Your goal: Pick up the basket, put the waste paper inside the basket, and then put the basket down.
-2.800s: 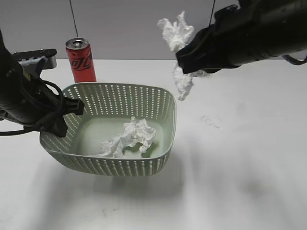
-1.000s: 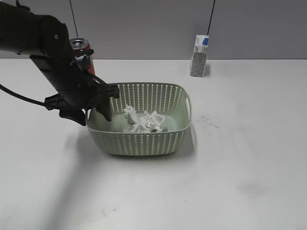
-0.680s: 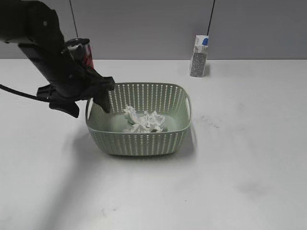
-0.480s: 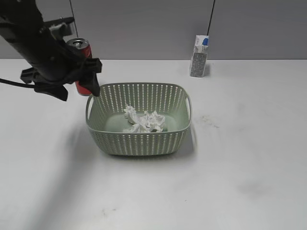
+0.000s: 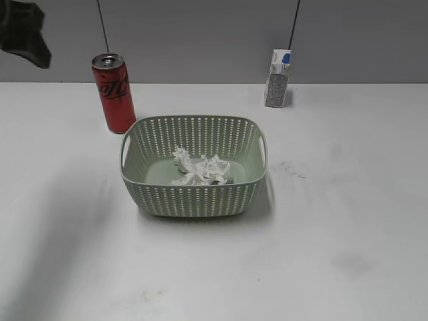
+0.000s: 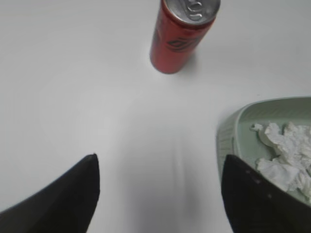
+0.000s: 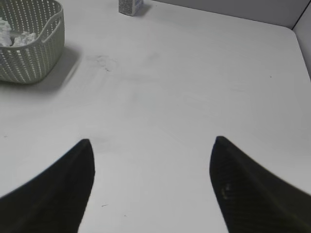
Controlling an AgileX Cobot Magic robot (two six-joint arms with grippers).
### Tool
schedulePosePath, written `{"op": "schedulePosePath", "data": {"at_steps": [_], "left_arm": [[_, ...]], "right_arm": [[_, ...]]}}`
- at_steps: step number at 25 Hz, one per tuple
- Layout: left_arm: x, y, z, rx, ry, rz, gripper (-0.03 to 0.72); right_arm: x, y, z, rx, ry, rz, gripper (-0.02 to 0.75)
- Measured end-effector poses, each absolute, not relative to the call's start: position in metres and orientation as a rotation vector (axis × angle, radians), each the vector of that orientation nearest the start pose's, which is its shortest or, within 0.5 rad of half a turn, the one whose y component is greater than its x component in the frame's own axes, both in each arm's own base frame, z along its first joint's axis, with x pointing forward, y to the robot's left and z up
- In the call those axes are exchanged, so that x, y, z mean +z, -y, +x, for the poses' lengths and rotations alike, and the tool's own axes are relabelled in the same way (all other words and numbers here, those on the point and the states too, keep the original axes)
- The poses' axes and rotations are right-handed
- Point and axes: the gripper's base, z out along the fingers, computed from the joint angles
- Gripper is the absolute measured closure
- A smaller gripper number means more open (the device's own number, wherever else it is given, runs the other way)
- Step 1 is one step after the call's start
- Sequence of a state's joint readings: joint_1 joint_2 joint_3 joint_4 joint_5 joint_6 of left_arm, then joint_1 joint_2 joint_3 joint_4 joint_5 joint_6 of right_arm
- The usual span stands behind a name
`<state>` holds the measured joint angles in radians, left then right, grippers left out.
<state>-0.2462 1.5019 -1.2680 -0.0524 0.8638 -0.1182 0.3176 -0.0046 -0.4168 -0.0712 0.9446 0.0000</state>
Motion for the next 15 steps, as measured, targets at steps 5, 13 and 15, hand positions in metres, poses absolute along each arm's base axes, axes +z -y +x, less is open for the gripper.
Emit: {"op": "schedulePosePath", "data": {"at_steps": [5,13,15], "left_arm": [[0.360,0.042,0.270,-0.021,-2.517,0.144,0.095],[0.387,0.016,0.195,0.059,-2.412,0.116,0.099],[0.381,0.015,0.173,0.029,-2.400,0.112,0.099]], "right_arm": [[0.263,0.002,0.009,0.117,-1.983,-0.308,0.178],[0.263,0.004,0.009,-0.003,-2.002,-0.115,0.178],[0.263,0.004,0.009,-0.009,-2.003,-0.106,0.178]]}}
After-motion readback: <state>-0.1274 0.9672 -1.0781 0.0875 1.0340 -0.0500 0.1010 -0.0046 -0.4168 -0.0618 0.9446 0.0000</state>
